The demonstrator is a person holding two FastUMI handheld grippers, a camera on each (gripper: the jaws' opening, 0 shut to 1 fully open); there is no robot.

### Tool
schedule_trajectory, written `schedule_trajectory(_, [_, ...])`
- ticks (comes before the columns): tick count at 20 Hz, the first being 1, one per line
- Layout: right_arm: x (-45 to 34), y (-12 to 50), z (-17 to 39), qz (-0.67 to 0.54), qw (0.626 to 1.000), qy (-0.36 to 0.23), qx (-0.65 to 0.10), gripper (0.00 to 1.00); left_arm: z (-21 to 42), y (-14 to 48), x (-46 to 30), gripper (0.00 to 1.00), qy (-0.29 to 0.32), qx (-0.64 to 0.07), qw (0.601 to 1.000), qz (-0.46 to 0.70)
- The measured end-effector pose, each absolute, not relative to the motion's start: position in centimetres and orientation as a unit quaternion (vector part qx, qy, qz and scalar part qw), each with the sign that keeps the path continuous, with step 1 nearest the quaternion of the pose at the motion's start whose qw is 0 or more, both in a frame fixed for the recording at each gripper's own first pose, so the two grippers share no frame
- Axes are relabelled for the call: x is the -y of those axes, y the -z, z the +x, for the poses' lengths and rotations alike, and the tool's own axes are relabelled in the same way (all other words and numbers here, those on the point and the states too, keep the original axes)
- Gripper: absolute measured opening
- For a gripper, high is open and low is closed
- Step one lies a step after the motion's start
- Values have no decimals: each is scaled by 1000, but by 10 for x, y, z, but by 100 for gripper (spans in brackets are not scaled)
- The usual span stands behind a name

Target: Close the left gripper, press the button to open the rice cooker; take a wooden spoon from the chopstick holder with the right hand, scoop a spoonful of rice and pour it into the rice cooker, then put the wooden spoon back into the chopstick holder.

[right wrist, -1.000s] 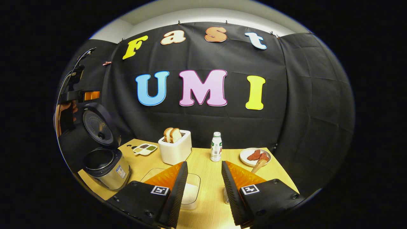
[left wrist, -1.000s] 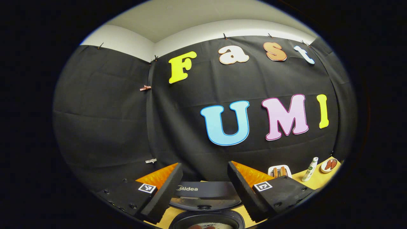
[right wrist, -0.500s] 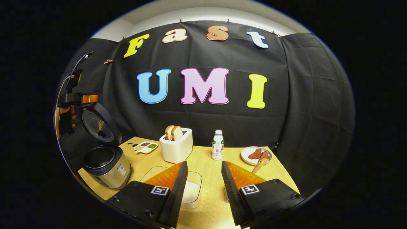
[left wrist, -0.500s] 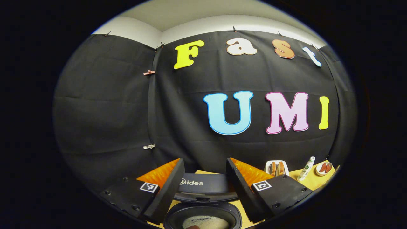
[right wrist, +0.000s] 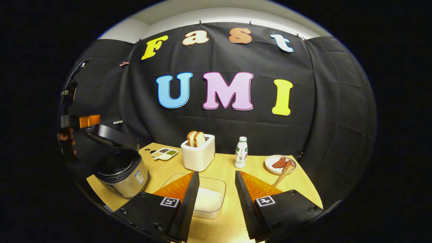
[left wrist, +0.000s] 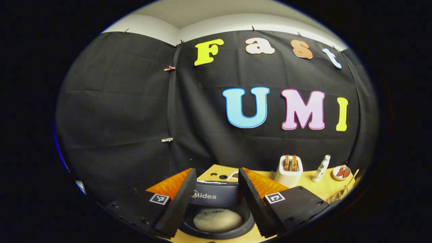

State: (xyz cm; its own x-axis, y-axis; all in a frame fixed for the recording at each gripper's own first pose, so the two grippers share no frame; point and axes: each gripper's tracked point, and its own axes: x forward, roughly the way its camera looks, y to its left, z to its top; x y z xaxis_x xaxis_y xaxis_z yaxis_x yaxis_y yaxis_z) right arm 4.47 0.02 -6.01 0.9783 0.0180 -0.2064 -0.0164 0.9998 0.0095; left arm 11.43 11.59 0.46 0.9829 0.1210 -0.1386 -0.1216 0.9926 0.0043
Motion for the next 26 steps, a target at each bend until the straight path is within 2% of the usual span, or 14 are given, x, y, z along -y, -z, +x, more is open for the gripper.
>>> schedule_trajectory(2, [-9,63,40,6,994,-17,-108,67,97,20,-115,85,-68,-82,994,0])
schedule_trajectory(14, [-23,70,16,-6,992,-29,-119,67,53,135,-116,85,-82,-164,981,-58])
schedule_trajectory(18, [-24,71,14,-10,992,-29,-121,67,48,139,-111,88,-75,-147,983,-76])
schedule_trajectory(26, [-33,72,13,-12,991,-39,-124,67,49,142,-111,87,-70,-136,986,-64])
